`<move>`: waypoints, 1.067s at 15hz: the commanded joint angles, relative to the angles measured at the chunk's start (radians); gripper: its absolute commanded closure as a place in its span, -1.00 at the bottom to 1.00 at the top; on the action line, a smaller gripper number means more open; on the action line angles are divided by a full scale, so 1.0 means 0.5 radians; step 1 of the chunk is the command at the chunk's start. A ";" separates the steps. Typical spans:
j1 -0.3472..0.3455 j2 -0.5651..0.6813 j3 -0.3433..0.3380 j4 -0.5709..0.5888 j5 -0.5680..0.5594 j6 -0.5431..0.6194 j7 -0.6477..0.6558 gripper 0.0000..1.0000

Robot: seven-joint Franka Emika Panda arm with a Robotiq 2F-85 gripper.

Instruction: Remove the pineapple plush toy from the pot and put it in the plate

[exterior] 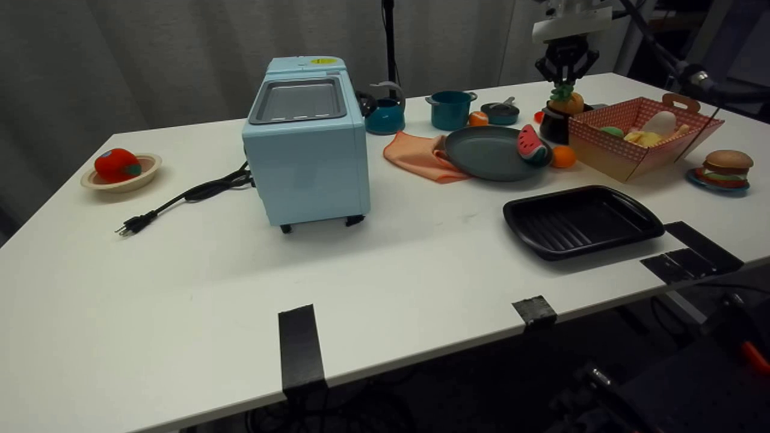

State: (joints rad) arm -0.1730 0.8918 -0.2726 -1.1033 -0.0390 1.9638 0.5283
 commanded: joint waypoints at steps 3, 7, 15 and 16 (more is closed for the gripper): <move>0.043 -0.268 -0.012 -0.179 -0.018 0.212 0.010 0.95; 0.098 -0.464 0.016 -0.382 -0.017 0.358 -0.023 0.95; 0.269 -0.931 0.096 -1.097 -0.075 0.660 -0.110 0.95; 0.279 -0.980 0.111 -1.183 -0.073 0.685 -0.132 0.95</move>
State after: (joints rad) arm -0.0525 0.5274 -0.2366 -1.5077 -0.0524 2.2439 0.4975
